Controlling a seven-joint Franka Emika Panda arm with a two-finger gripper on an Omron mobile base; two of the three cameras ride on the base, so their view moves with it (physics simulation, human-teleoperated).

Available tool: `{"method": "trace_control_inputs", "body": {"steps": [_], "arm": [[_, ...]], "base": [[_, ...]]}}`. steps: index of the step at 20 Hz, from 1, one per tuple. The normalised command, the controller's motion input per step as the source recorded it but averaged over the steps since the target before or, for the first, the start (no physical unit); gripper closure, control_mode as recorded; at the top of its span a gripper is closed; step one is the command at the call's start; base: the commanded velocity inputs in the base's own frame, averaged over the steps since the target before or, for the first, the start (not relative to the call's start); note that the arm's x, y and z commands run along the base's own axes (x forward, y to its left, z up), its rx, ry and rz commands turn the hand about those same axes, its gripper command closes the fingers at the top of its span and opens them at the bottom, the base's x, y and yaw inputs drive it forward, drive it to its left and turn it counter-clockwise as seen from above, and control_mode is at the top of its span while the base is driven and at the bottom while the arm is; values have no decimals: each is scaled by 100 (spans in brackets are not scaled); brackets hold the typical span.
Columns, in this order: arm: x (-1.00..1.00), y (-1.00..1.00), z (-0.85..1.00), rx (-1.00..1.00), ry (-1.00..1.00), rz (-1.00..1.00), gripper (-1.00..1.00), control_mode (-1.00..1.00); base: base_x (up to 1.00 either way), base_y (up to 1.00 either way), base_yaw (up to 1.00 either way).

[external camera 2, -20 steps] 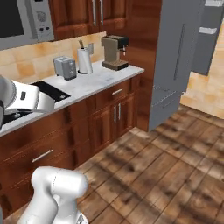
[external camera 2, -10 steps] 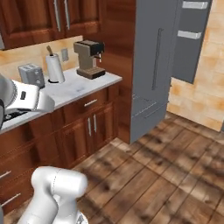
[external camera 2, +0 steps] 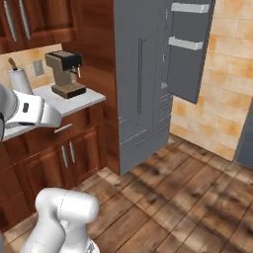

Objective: Retrieve the bottle and the shaker from the cabinet and place them next to the mixing bowl on the counter. Then add garlic from the fridge to the mixing bowl.

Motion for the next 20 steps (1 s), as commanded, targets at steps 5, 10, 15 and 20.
{"method": "trace_control_inputs", "body": {"steps": [5, 10, 15, 20], "arm": [[0, 0, 0, 0, 0, 0, -100, 100], [0, 0, 0, 0, 0, 0, -100, 100], [0, 0, 0, 0, 0, 0, -100, 100], [0, 0, 0, 0, 0, 0, -100, 100]], "base": [[70, -100, 2], [58, -100, 2], [65, -100, 16], [86, -100, 27]]}}
